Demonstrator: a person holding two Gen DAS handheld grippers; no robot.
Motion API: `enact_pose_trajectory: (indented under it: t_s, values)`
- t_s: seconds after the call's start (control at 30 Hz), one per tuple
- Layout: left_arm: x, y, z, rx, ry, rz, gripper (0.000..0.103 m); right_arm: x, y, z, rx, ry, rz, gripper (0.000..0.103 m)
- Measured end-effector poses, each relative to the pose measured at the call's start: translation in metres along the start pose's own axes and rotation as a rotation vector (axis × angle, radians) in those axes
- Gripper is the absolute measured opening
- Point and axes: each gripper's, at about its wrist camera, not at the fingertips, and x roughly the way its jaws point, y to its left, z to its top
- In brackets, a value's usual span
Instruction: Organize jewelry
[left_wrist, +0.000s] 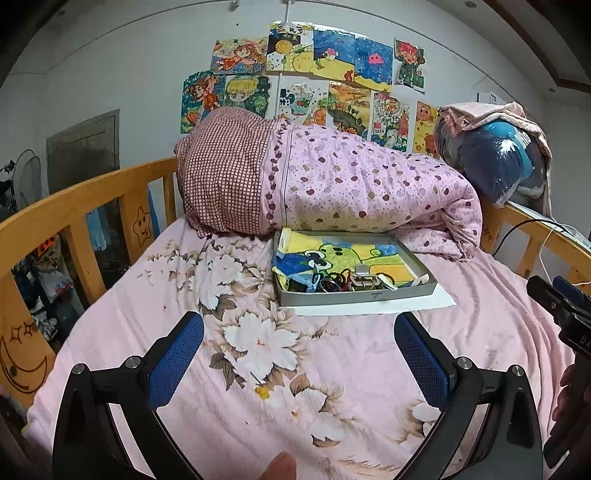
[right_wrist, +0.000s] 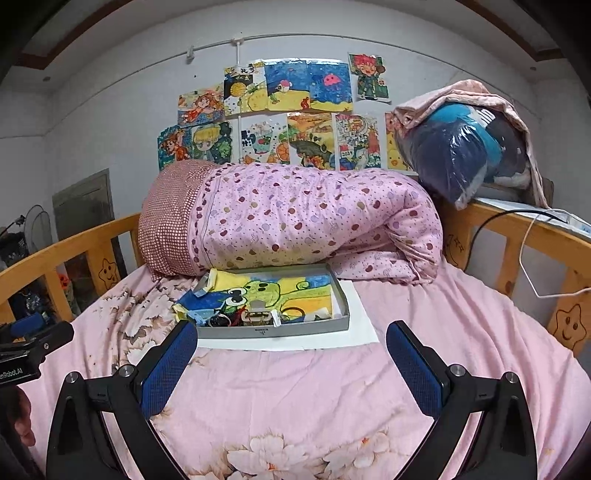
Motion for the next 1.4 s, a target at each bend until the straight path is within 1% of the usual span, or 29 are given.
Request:
enact_pose_trajectory:
  t_s: [0.17, 0.3, 0.6, 1.4]
  values:
    - [0.006, -0.002, -0.010, 0.014, 0.030, 0.004, 0.101, 0.006, 0.007, -0.010, -0.015, 0.034, 0.006, 0.103]
    - [0.009, 0.000, -0.014, 0.006, 0.044, 0.006, 0.101, 0.010, 0.007, -0.014, -0.007, 0.049, 0.006, 0.103]
    - [0.015, 0.006, -0.017, -0.010, 0.063, 0.012, 0.101, 0.016, 0.007, -0.020, 0.001, 0.079, 0.008, 0.103]
    - [0.015, 0.004, -0.018, -0.002, 0.067, 0.009, 0.101, 0.018, 0.006, -0.020, 0.005, 0.084, 0.009, 0.103]
